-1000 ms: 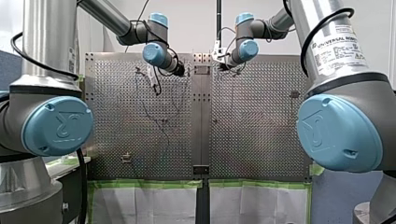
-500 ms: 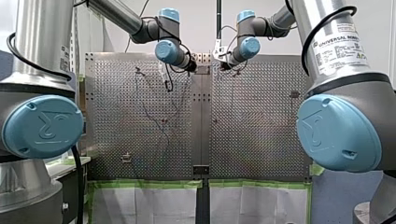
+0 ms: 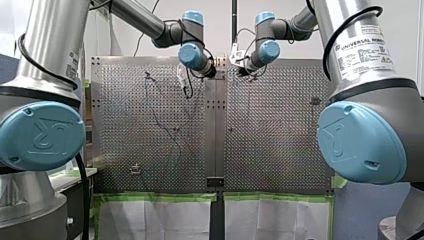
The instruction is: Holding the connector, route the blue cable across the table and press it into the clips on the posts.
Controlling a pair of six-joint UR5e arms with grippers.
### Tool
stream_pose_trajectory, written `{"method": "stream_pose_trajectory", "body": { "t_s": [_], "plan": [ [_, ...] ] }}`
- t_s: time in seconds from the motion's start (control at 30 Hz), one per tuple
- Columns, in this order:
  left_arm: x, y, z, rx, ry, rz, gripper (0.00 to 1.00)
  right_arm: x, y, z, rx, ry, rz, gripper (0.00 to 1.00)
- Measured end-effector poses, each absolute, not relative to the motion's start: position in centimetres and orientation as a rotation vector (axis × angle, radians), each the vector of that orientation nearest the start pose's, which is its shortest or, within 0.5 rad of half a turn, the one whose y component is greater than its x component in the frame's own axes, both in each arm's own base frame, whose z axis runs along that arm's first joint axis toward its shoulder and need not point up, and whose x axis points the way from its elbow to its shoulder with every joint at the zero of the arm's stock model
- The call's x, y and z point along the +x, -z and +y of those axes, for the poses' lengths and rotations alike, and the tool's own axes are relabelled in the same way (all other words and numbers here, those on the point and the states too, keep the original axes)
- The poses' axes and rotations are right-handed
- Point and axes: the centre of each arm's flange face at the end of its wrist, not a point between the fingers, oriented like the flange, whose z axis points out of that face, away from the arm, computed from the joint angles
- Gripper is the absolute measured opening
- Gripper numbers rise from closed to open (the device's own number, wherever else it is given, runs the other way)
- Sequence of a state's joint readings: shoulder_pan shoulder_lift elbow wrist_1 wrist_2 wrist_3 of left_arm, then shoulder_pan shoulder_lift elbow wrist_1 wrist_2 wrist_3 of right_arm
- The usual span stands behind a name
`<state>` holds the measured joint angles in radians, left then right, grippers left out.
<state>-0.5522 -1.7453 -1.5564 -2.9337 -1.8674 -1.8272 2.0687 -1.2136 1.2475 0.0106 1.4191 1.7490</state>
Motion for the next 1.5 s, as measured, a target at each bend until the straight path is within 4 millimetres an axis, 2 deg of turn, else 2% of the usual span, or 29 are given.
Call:
{"method": "stream_pose_trajectory", "body": {
  "t_s": [0.17, 0.27, 0.57, 1.03, 1.37, 1.5],
  "plan": [
    [43.5, -44.3, -37.9, -0.027, 0.419, 1.511, 1.00, 43.3, -44.4, -48.7, 1.673, -1.757, -1.034, 0.00],
    [44.0, -45.0, -38.4, -0.016, 0.435, 1.500, 1.00, 43.3, -44.4, -48.7, 1.671, -1.758, -1.034, 0.00],
    [46.3, -44.7, -40.2, 0.005, 0.450, 1.506, 1.00, 43.2, -44.5, -48.8, 1.667, -1.759, -1.034, 0.00],
    [51.0, -41.7, -40.6, -0.017, 0.387, 1.549, 1.00, 43.0, -44.6, -48.9, 1.660, -1.761, -1.038, 0.00],
    [52.9, -38.0, -41.5, -0.009, 0.349, 1.601, 1.00, 42.9, -44.7, -49.0, 1.657, -1.759, -1.039, 0.00],
    [53.2, -37.7, -41.5, -0.017, 0.344, 1.594, 1.00, 42.8, -44.6, -49.1, 1.656, -1.758, -1.040, 0.00]
  ]
}}
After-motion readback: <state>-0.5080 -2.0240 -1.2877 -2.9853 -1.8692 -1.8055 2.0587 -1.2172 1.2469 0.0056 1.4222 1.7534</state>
